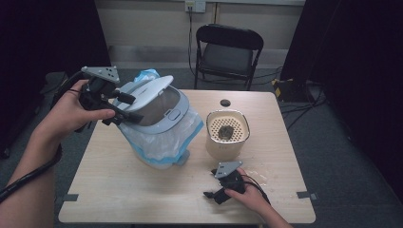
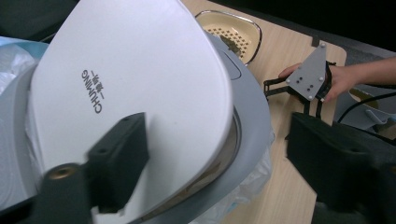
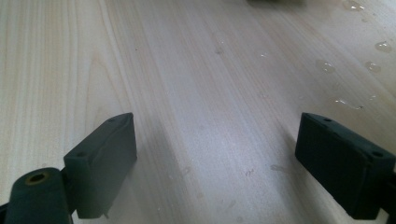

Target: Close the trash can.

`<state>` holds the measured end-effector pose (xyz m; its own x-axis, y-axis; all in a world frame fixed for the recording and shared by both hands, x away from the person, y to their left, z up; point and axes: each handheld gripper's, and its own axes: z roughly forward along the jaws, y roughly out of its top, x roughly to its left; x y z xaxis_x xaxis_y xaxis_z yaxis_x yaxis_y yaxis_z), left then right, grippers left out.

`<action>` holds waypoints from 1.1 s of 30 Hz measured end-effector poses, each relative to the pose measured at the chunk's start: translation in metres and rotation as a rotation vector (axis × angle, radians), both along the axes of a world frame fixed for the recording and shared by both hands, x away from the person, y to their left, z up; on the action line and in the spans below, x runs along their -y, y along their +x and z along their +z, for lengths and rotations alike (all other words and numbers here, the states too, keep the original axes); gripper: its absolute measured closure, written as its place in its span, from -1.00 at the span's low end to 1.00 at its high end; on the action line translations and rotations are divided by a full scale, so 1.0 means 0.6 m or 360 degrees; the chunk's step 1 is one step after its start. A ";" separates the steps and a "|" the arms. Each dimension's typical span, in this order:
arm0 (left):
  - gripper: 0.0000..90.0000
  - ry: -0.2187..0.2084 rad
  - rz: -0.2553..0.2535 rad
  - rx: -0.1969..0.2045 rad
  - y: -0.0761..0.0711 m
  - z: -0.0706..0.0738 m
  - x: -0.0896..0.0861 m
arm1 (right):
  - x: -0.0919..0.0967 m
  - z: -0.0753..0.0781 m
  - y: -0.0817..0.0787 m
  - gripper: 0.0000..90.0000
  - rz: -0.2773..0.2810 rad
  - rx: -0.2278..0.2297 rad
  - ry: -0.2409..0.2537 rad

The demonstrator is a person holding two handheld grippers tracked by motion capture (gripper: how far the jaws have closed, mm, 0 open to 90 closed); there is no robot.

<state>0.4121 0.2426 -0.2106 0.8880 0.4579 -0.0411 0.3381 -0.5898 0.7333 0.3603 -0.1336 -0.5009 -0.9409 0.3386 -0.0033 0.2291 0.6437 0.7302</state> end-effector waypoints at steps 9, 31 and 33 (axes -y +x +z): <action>0.32 -0.0007 0.0043 -0.0065 0.010 -0.011 0.008 | 0.000 0.000 0.000 -0.74 0.0000 0.0000 0.0000; 0.69 0.0041 0.0227 -0.0015 0.055 -0.040 0.055 | 0.000 0.000 0.000 -0.74 0.0000 -0.0006 0.0000; 0.70 0.0030 0.0226 -0.0016 0.055 -0.041 0.055 | 0.000 0.000 0.000 -0.74 0.0001 -0.0004 -0.0001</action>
